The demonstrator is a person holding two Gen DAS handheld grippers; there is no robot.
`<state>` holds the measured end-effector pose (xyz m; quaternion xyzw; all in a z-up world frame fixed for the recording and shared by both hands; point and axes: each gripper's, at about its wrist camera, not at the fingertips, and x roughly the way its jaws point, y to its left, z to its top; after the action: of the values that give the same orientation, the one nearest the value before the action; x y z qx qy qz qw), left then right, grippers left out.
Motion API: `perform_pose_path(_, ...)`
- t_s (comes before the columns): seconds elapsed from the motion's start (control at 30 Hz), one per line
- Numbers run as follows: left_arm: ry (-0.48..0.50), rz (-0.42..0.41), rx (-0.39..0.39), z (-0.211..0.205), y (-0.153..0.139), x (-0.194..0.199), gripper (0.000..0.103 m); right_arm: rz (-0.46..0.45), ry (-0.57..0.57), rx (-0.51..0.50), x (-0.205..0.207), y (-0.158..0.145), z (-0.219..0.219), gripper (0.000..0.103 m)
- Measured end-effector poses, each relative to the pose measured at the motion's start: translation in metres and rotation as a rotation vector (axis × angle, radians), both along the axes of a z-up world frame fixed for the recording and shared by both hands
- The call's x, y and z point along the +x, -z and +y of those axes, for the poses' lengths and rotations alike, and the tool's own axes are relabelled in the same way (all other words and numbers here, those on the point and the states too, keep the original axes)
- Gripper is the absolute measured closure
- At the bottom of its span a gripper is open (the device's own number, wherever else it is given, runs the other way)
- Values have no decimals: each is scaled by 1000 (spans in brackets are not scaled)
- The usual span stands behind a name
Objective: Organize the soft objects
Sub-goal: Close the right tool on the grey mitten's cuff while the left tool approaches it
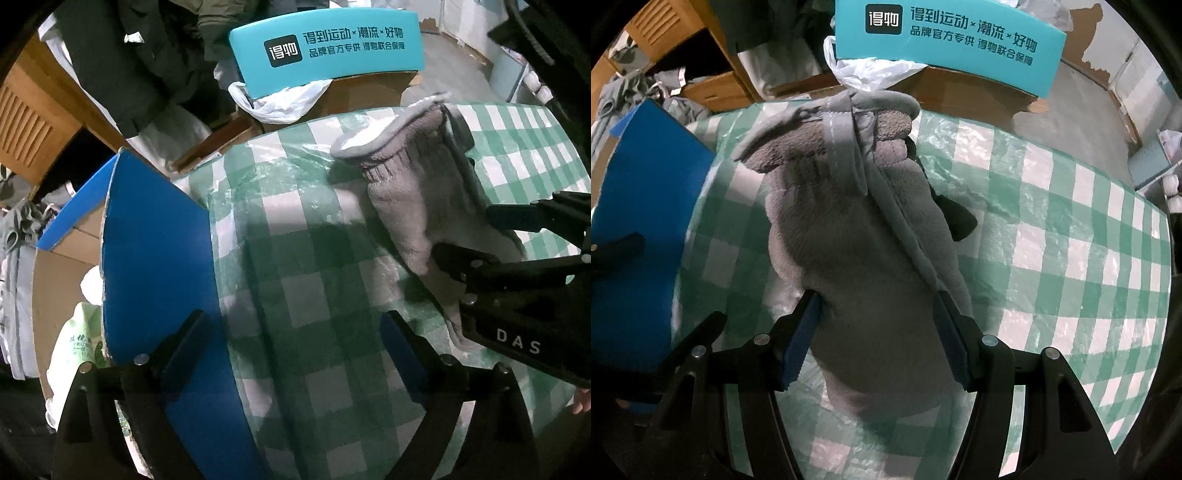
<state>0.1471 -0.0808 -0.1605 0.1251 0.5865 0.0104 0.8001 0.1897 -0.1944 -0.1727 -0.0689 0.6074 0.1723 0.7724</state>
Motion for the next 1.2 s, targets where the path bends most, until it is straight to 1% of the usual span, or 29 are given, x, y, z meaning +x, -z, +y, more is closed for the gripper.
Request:
perform_pose_path(0.07, 5, 1, -1, -1, 0, 0, 8, 6, 0, 2, 1, 4, 1, 42)
perform_pose_path(0.1, 7, 1, -4, -1, 0, 0, 8, 14, -5, 12, 1, 7, 1, 57)
perform_pose_path(0.13, 8, 1, -7, 0, -1, -1, 8, 25, -9, 17, 1, 9, 1, 66)
perform_pose_path(0.17, 10, 2, -8, 0, -1, -1, 8, 32, -14, 19, 1, 11, 2, 80)
perform_pose_path(0.27, 14, 6, -10, 0, -1, -2, 8, 26, -36, 24, -5, 10, 4, 94)
perform_pose_path(0.3, 13, 8, -12, -1, -1, -2, 8, 24, -41, 22, -6, 7, 5, 96)
perform_pose_path(0.43, 2, 21, -47, -1, -3, -3, 8, 7, -40, 32, -16, -6, 1, 98)
perform_pose_path(0.6, -20, 27, -87, 0, -8, -5, 8, -11, 16, 77, -26, -27, -16, 98)
perform_pose_path(0.73, -37, 38, -123, 0, -10, -8, 8, -36, 39, 88, -34, -42, -29, 98)
perform_pose_path(0.83, -36, 38, -124, -5, -11, -10, 8, -54, 54, 84, -41, -51, -40, 98)
perform_pose_path(1.0, -16, 33, -122, -20, -14, -10, 8, -66, 101, 69, -49, -54, -68, 98)
perform_pose_path(1.2, 6, 43, -116, -38, -11, -7, 8, -81, 164, 90, -58, -62, -100, 98)
